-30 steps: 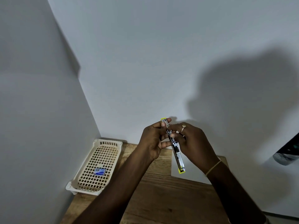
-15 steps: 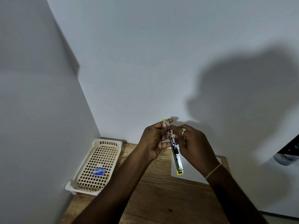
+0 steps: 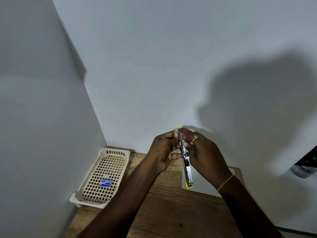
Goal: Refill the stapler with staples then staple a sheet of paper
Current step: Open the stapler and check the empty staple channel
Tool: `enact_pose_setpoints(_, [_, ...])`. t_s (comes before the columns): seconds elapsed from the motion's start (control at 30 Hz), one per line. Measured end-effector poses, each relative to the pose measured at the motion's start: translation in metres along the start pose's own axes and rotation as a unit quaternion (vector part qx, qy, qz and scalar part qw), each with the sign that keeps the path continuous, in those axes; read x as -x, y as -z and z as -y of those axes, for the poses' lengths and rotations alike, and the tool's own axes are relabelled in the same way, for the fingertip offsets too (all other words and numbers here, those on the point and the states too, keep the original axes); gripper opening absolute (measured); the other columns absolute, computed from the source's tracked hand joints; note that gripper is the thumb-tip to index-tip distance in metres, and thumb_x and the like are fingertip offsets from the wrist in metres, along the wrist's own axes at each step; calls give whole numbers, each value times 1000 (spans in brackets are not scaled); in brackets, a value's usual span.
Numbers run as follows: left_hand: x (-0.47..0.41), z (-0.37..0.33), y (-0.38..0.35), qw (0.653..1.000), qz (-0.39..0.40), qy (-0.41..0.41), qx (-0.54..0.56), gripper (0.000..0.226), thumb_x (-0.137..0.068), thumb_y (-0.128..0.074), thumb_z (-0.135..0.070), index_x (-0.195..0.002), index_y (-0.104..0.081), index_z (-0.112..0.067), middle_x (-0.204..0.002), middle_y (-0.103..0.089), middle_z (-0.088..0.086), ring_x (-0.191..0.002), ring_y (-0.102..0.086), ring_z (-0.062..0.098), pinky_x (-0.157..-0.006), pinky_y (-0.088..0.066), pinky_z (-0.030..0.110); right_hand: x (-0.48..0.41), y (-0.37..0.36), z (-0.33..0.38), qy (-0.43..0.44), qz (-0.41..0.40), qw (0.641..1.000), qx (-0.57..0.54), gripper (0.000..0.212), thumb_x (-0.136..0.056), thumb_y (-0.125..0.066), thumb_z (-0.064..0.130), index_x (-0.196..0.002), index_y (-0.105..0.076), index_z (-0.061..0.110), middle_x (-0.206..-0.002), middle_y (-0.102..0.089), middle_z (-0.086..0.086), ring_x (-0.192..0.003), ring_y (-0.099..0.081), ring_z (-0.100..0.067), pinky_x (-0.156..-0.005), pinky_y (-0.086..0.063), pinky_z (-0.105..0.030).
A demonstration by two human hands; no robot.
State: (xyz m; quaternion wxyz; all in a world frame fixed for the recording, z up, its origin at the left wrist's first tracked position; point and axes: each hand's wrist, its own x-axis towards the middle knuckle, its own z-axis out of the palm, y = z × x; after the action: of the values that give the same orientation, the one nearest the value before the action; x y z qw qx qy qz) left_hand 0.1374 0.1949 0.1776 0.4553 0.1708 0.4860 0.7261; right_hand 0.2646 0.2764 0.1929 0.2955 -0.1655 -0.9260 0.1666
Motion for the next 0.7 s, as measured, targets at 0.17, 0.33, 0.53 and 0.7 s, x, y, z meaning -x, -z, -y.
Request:
enact_pose_setpoints(0.17, [0, 0, 1, 1000, -4, -1, 7, 32, -103, -51, -1, -102, -79, -15, -88, -74, 4, -69, -73, 13, -55, -60, 33, -1, -3, -1, -11, 1, 1000, -1, 51, -94, -56, 12, -138, -50, 37, -100, -66, 3, -82, -66, -22, -69, -57, -43])
enact_pose_setpoints(0.33, [1, 0, 2, 1000, -9, 7, 14, 32, -103, -50, -2, -110, -79, -14, -89, -77, 4, -70, -74, 13, -54, -60, 32, -2, -4, 0, -26, 6, 999, -25, 41, -94, -57, 12, -129, -58, 33, -101, -67, 4, -87, -66, -20, -74, -56, -41])
enact_pose_setpoints(0.53, [2, -2, 1, 1000, -20, 15, 17, 30, -103, -49, 0, -114, -76, -9, -85, -77, 7, -69, -75, 17, -53, -61, 33, -1, -3, 3, -21, 17, 1000, -9, 24, -92, -54, 6, -98, -59, 28, -84, -57, 6, -69, -58, -20, -63, -53, -42])
enact_pose_setpoints(0.7, [5, -2, 0, 999, -28, 23, 25, 27, -105, -50, -2, -117, -74, -6, -84, -78, 8, -71, -77, 18, -53, -61, 34, 0, -3, 3, -35, 25, 999, -12, 38, -87, -53, 1, -100, -52, 37, -85, -58, 8, -70, -61, -18, -62, -54, -38])
